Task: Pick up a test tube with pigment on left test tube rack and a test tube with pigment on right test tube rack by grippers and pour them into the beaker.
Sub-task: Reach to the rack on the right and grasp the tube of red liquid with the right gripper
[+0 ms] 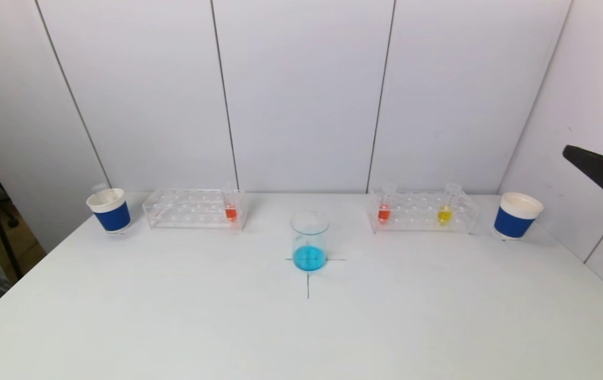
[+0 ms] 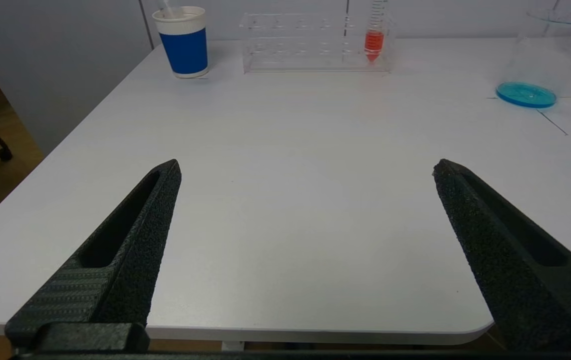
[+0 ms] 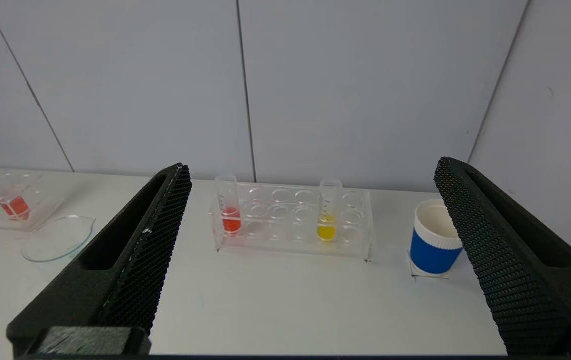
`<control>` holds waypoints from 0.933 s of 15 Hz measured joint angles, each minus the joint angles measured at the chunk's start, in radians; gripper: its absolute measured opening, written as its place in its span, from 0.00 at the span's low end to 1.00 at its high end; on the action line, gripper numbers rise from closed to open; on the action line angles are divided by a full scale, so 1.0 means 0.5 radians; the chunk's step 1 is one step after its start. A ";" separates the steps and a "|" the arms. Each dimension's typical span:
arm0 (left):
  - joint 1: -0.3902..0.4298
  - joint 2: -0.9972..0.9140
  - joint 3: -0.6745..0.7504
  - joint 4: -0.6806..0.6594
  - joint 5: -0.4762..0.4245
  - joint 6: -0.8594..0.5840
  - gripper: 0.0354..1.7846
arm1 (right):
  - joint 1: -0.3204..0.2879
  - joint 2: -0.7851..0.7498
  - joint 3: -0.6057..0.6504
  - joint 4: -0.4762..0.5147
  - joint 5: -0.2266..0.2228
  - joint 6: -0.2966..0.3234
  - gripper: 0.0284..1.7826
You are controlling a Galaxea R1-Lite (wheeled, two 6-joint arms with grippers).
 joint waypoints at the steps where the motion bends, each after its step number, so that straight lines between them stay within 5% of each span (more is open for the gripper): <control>1: 0.000 0.000 0.000 0.000 0.000 -0.001 0.99 | 0.031 0.104 -0.040 -0.040 -0.010 -0.001 0.99; 11: -0.001 0.000 0.000 0.000 0.000 0.000 0.99 | 0.227 1.174 -0.148 -0.864 -0.146 -0.004 0.99; 14: -0.001 0.000 0.000 0.000 0.000 0.000 0.99 | 0.321 1.490 -0.148 -1.228 -0.304 -0.003 0.99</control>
